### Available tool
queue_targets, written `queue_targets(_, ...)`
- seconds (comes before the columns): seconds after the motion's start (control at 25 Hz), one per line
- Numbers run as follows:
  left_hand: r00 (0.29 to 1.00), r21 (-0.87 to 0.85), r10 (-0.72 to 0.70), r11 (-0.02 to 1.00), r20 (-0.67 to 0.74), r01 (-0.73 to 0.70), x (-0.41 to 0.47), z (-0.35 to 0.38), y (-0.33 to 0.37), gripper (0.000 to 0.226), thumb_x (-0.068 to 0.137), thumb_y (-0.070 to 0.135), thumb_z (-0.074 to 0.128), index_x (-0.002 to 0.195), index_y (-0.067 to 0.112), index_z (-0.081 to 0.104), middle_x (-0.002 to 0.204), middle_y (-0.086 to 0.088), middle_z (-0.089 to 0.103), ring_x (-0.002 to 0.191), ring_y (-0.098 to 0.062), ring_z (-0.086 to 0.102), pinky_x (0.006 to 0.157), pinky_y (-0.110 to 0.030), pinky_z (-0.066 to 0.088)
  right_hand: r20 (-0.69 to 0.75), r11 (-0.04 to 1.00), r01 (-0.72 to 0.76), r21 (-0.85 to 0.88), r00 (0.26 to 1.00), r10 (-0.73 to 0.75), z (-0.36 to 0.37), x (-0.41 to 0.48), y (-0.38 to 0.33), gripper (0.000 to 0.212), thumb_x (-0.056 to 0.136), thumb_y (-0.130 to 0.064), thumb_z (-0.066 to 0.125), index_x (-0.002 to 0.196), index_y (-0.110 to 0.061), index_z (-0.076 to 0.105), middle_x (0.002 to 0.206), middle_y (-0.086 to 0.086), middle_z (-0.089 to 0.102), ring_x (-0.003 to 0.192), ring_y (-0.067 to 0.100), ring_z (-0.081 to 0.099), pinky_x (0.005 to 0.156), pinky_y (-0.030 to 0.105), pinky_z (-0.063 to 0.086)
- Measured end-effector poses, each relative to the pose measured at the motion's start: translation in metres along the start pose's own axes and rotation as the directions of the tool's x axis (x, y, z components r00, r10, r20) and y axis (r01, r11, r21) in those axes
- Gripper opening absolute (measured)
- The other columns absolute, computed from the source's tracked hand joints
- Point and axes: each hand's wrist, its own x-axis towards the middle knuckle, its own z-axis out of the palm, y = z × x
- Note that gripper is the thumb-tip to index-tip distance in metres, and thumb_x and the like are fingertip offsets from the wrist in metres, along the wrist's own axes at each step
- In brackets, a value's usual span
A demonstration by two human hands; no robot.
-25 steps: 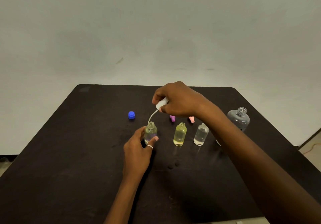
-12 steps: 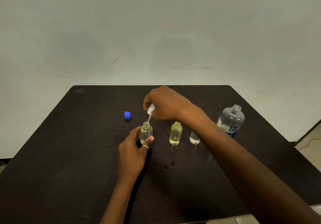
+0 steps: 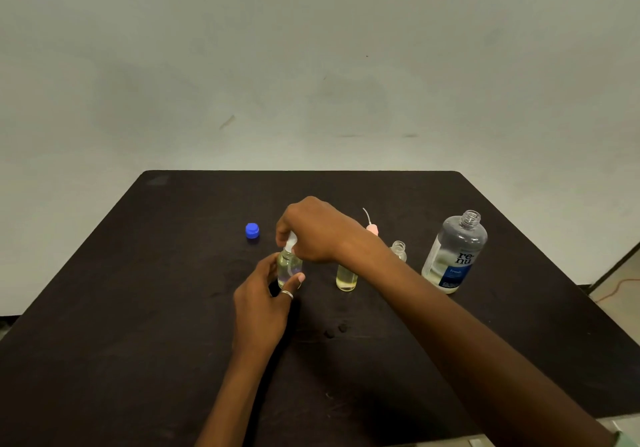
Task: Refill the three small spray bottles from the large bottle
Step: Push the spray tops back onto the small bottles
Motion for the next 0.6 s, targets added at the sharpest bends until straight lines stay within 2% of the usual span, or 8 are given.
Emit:
queue_targets(0.2,1.0,0.01,0.011,1.0,-0.003,-0.011,0.0015,0.0002,-0.0018,0.048,0.086,0.027,0.076,0.13,0.026,0.059,0.101,0.03,0.058,0.088,0.032,0.05,0.073,0.007,0.038,0.027,0.999,0.03,0.017,0.999,-0.031,-0.0016,0.0026,0.0008,0.026,0.084,-0.004,0.067,0.107,-0.014,0.073,0.116,0.006,0.069,0.104,0.022,0.064,0.086,0.027,0.048)
queue_targets(0.4,1.0,0.028,0.016,0.999,-0.007,-0.015,0.0017,0.0004,-0.0029,0.048,0.086,0.028,0.076,0.131,0.028,0.059,0.108,0.024,0.064,0.092,0.022,0.056,0.075,0.003,0.04,0.065,0.999,0.045,-0.018,0.997,-0.044,0.0016,0.0064,0.0004,0.024,0.085,-0.006,0.068,0.107,-0.014,0.072,0.114,0.006,0.068,0.102,0.021,0.064,0.084,0.026,0.048)
queue_targets(0.52,0.999,0.041,0.037,0.999,-0.024,-0.036,0.0013,0.0002,-0.0029,0.046,0.086,0.029,0.076,0.129,0.031,0.06,0.105,0.024,0.067,0.095,0.016,0.06,0.077,0.0,0.042,0.04,0.995,0.02,-0.097,0.999,-0.016,0.0019,0.0101,0.0003,0.021,0.087,-0.022,0.069,0.106,-0.013,0.068,0.104,0.006,0.067,0.092,0.021,0.063,0.078,0.03,0.052)
queue_targets(0.6,0.999,0.046,0.034,0.998,-0.016,-0.034,0.0009,-0.0005,-0.0011,0.044,0.086,0.029,0.076,0.126,0.036,0.058,0.098,0.03,0.063,0.091,0.018,0.059,0.074,-0.002,0.041,0.009,0.98,-0.016,-0.198,1.0,0.018,0.0022,0.0092,-0.0022,0.029,0.091,-0.04,0.064,0.098,-0.011,0.064,0.085,0.004,0.061,0.078,0.019,0.06,0.067,0.031,0.047)
